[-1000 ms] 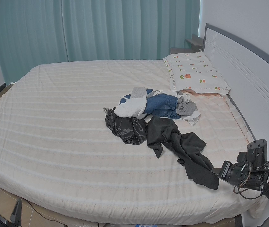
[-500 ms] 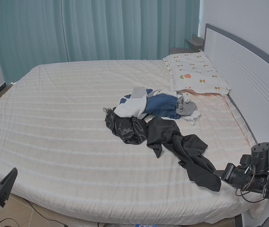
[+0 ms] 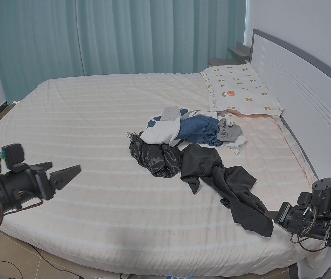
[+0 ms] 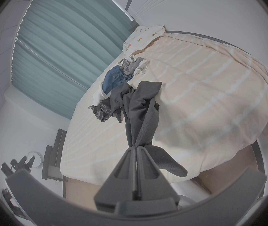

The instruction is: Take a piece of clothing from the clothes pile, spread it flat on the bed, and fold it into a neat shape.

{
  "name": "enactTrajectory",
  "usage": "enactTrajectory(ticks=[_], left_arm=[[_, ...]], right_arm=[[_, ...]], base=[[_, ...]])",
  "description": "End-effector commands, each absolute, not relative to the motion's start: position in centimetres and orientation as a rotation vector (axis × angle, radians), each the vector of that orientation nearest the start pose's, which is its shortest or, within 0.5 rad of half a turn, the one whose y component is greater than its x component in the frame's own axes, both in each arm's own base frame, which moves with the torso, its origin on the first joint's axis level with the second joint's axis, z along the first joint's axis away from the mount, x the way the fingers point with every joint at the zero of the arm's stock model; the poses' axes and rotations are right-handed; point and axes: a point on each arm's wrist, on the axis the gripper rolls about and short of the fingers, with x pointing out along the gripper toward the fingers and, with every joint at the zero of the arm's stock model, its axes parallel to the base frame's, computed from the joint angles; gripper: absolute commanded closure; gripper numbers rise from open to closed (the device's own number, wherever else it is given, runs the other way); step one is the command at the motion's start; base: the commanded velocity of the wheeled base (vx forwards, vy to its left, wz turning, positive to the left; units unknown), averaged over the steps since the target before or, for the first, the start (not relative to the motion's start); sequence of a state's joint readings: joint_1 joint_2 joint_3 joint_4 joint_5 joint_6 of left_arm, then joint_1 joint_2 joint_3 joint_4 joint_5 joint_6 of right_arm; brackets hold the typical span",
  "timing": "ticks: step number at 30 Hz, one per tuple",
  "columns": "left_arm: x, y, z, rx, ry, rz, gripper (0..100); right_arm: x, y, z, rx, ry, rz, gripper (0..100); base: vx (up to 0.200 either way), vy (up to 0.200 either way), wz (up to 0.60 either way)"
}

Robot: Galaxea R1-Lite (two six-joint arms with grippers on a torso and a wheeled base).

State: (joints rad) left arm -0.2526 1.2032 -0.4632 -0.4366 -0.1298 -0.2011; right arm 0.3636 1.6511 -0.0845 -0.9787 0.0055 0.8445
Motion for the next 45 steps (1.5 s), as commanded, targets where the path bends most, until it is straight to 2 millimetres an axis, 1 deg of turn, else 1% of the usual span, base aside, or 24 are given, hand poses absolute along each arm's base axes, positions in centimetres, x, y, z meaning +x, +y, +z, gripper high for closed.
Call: enactTrajectory(ticks=[1,3,4,5,7,8,9,11,15,18,20,23,28,32,38,40,45], left_arm=[[34.4,-19.8,5.4,-0.334,0.688,-0.442,0],[35.3,-20.5,4.7,-0.347,0.713,-0.43,0],[35.6,-20.7,4.7,-0.349,0.713,-0.431,0],[36.5,-21.6,4.5,-0.377,0.708,-0.433,0],[37.2,-22.2,4.1,-0.408,0.715,-0.427,0],[37.2,-22.2,4.1,-0.408,0.715,-0.427,0],[37.3,-23.1,3.2,-0.413,0.745,-0.431,0],[37.6,-23.9,2.1,-0.409,0.758,-0.436,0],[38.7,-25.2,1.2,-0.428,0.749,-0.446,0],[39.1,-26.0,0.7,-0.456,0.75,-0.451,0],[40.1,-27.4,-0.6,-0.479,0.741,-0.458,0],[41.0,-28.3,-1.7,-0.516,0.728,-0.446,0],[41.6,-28.6,-1.7,-0.569,0.732,-0.429,0],[42.5,-28.9,-2.9,-0.583,0.722,-0.427,0],[43.4,-29.0,-2.6,-0.617,0.733,-0.423,0],[43.4,-29.0,-2.8,-0.611,0.744,-0.416,0],[44.7,-28.8,-2.7,-0.629,0.717,-0.417,0]], right_arm=[[16.6,6.1,6.2,0.74,0.707,0.08,100],[16.7,6.2,6.2,0.74,0.708,0.079,100],[16.7,6.2,6.2,0.74,0.708,0.079,100],[16.7,6.2,6.2,0.741,0.706,0.078,100],[16.6,6.1,6.3,0.741,0.701,0.08,100],[16.6,6.1,6.3,0.741,0.701,0.08,100],[16.4,6.1,6.3,0.741,0.698,0.081,100],[16.4,6.0,6.3,0.743,0.699,0.078,100],[16.2,6.0,6.2,0.739,0.706,0.075,100],[16.2,5.9,6.3,0.737,0.699,0.071,100],[16.1,5.9,6.2,0.74,0.704,0.067,100],[16.1,5.9,6.1,0.739,0.709,0.07,100],[16.1,5.9,6.1,0.742,0.71,0.072,100],[16.0,5.9,6.2,0.741,0.709,0.073,100],[16.0,5.9,6.2,0.745,0.707,0.075,100],[16.0,6.0,6.2,0.743,0.708,0.078,100],[15.9,5.9,6.2,0.744,0.707,0.075,100]], base=[[0.0,0.0,0.0],[0.0,0.0,0.0],[0.0,0.0,0.0],[0.0,0.0,0.0],[0.0,0.0,0.0],[0.0,0.0,0.0],[0.0,0.0,0.0],[0.0,0.0,0.0],[0.0,0.0,0.0],[0.0,0.0,0.0],[0.0,0.0,0.0],[0.0,0.0,0.0],[0.0,0.0,0.0],[0.0,0.0,0.0],[0.0,0.0,0.0],[0.0,0.0,0.0],[0.0,0.0,0.0]])
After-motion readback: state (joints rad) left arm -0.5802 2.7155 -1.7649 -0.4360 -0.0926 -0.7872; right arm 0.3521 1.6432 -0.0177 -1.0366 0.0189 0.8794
